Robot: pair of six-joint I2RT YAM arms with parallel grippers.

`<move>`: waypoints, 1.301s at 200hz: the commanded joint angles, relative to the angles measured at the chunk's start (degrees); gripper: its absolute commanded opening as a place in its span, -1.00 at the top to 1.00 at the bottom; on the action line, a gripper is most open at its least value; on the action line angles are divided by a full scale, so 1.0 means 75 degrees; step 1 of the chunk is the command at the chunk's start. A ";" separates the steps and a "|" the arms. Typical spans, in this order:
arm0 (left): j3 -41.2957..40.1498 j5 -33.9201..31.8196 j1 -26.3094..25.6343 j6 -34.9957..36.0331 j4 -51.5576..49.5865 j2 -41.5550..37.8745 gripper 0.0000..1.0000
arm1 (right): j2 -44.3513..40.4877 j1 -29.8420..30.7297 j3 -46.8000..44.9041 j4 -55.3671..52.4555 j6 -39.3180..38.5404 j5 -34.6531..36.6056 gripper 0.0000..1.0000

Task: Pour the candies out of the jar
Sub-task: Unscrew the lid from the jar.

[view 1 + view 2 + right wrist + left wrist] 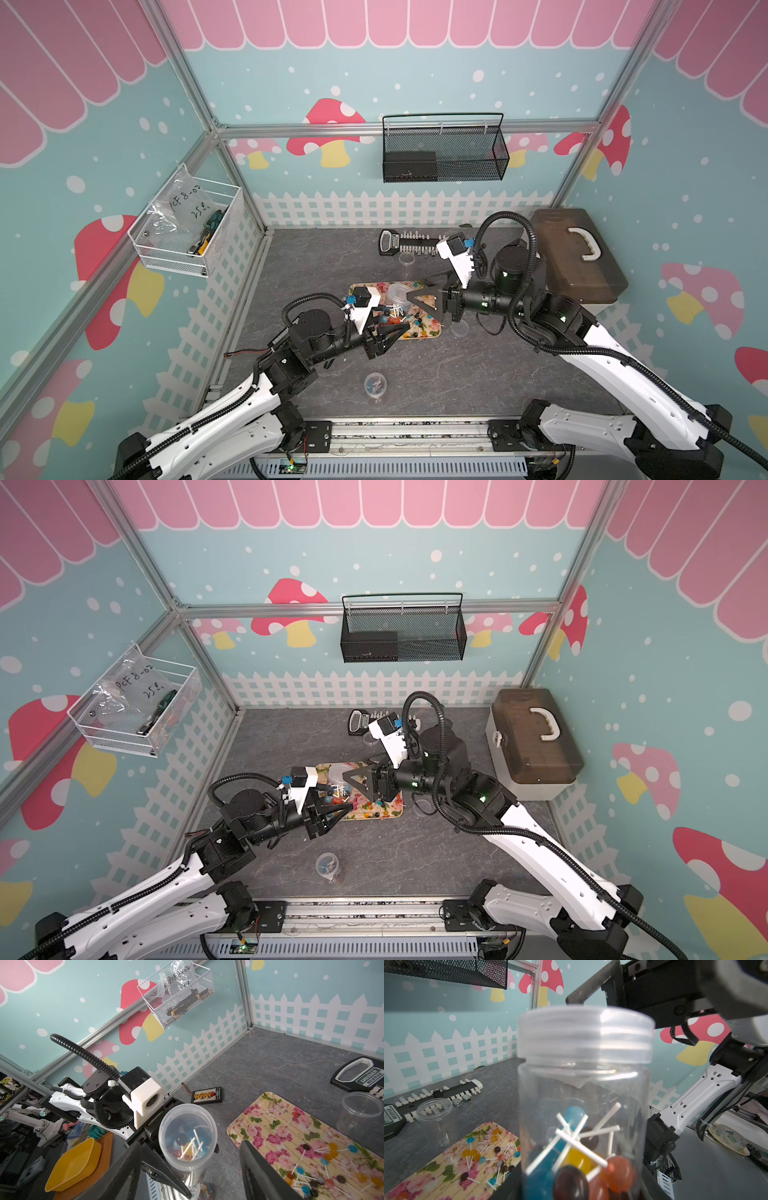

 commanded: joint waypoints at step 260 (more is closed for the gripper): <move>0.0190 0.0379 0.0031 0.0079 -0.0069 0.0135 -0.13 | 0.1014 0.0468 0.0593 -0.0158 -0.0835 0.0426 0.33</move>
